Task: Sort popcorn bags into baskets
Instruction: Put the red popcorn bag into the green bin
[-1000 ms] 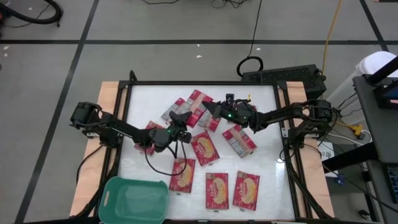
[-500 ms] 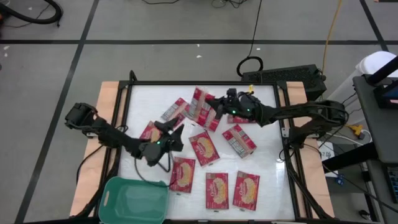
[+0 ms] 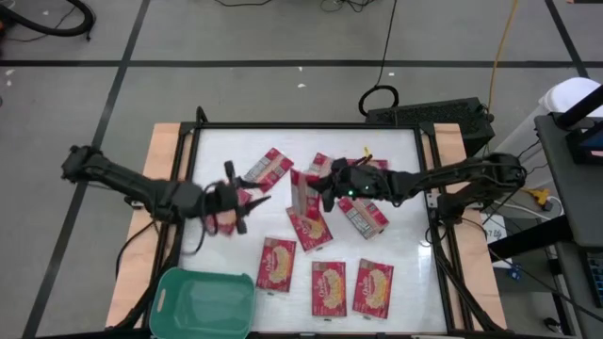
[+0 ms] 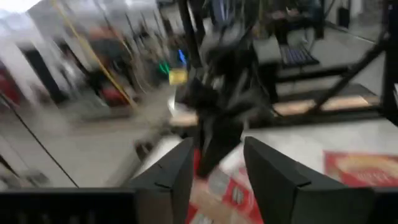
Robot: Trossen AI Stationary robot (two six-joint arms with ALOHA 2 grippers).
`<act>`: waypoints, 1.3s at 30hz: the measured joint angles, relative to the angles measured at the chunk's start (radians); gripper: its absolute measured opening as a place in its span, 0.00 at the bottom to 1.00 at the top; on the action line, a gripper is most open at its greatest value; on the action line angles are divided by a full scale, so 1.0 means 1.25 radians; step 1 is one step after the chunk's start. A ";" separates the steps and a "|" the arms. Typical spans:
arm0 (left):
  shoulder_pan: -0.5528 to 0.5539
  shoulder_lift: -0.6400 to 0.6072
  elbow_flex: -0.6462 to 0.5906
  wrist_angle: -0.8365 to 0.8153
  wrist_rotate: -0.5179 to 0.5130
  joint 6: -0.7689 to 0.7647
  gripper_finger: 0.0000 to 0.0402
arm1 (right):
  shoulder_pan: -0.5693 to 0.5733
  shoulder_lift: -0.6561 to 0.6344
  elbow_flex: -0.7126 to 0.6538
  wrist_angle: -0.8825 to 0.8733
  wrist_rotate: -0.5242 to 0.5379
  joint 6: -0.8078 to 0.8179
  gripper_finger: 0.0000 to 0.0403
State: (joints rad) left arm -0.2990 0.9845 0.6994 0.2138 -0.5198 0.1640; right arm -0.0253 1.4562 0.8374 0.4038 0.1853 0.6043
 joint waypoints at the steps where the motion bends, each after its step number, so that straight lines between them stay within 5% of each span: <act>1: 0.025 -0.015 0.000 -0.047 0.026 -0.036 0.34 | 0.011 0.011 0.015 -0.003 0.000 -0.003 0.03; 6: 0.119 -0.040 0.000 -0.153 0.167 -0.093 0.36 | 0.065 0.087 0.148 -0.103 0.001 -0.055 0.03; 9: 0.153 -0.030 0.000 -0.154 0.273 -0.114 0.45 | 0.079 0.136 0.226 -0.173 -0.001 -0.082 0.03; 15: 0.200 0.014 0.000 -0.240 0.350 -0.133 0.68 | 0.099 0.208 0.357 -0.270 -0.006 -0.140 0.03; 20: 0.219 0.082 0.000 -0.255 0.451 -0.115 0.75 | 0.100 0.263 0.420 -0.290 -0.046 -0.188 0.04; 25: 0.222 0.128 0.000 -0.260 0.500 -0.062 0.62 | 0.100 0.274 0.433 -0.300 -0.047 -0.204 0.07; 35: 0.224 0.133 -0.001 -0.251 0.516 -0.033 0.08 | 0.100 0.269 0.433 -0.326 -0.035 -0.262 0.08; 39: 0.225 0.130 -0.001 -0.247 0.513 -0.037 0.06 | 0.100 0.267 0.433 -0.326 0.016 -0.264 0.08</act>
State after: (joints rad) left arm -0.0173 1.1468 0.6987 -0.0952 0.1210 0.1178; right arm 0.0998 1.7901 1.3788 -0.0036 0.2049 0.2744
